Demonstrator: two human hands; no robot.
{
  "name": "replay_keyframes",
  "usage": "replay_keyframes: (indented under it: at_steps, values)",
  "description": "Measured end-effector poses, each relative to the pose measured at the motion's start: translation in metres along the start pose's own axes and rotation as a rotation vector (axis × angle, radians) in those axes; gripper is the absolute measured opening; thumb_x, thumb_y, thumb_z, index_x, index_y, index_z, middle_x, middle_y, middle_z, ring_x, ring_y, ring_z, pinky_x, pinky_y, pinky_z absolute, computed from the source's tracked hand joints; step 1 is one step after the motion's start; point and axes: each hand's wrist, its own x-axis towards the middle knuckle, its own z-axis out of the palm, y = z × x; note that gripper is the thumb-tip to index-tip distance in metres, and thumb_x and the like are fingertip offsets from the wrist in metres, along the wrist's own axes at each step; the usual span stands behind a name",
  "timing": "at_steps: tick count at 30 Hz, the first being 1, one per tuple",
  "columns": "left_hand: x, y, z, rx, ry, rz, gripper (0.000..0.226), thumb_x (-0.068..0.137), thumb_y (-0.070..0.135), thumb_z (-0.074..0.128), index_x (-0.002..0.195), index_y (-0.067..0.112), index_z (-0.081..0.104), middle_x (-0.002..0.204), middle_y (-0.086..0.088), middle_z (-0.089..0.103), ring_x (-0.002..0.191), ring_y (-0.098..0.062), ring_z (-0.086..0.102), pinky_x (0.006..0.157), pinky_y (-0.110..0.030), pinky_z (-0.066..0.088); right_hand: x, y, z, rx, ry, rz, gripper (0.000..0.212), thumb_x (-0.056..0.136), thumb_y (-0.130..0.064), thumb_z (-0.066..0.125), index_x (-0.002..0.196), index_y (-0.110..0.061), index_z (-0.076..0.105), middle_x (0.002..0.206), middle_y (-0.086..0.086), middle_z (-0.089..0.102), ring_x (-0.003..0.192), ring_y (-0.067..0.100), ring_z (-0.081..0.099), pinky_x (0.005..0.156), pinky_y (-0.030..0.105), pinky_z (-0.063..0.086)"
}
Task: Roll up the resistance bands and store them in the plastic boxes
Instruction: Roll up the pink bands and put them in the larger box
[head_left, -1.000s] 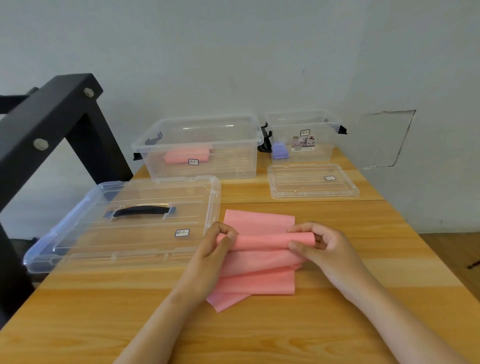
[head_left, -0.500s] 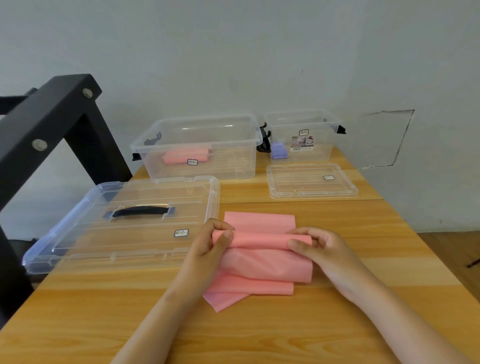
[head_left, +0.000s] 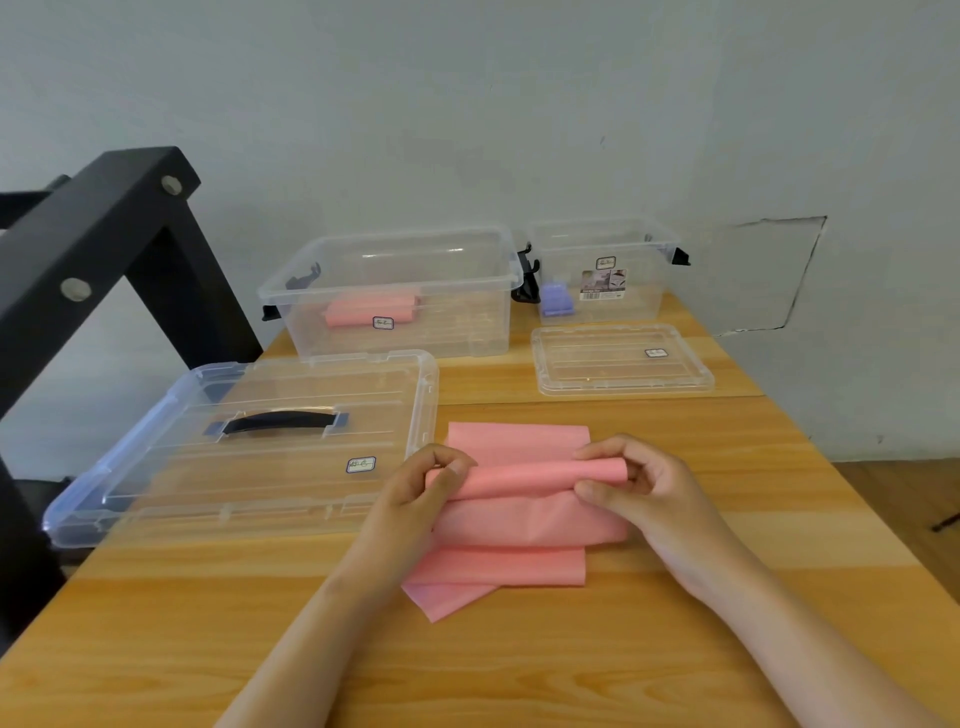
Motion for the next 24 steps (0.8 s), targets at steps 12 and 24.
replay_keyframes:
  at_steps: [12,24]
  values:
    - [-0.0012,-0.0027,-0.0044,-0.04,-0.066,-0.056,0.012,0.093,0.017,0.058,0.103,0.015,0.065,0.08,0.008,0.06,0.071,-0.004,0.052,0.065,-0.016,0.042,-0.0004,-0.0027,-0.0013,-0.061,0.03,0.018,0.023,0.074,-0.003,0.077,0.088,-0.021,0.072,0.099,-0.004,0.072,0.087,0.006,0.066,0.069,0.014,0.048]
    - [-0.002,-0.0024,-0.0055,0.013,-0.087,0.084,0.009,0.092,0.018,0.061,0.1,0.014,0.06,0.086,0.015,0.057,0.076,-0.001,0.049,0.067,-0.012,0.039,0.0009,-0.0009,-0.0022,-0.005,0.001,0.057,0.021,0.077,-0.005,0.075,0.087,-0.022,0.069,0.08,-0.008,0.068,0.076,0.005,0.063,0.066,0.014,0.047]
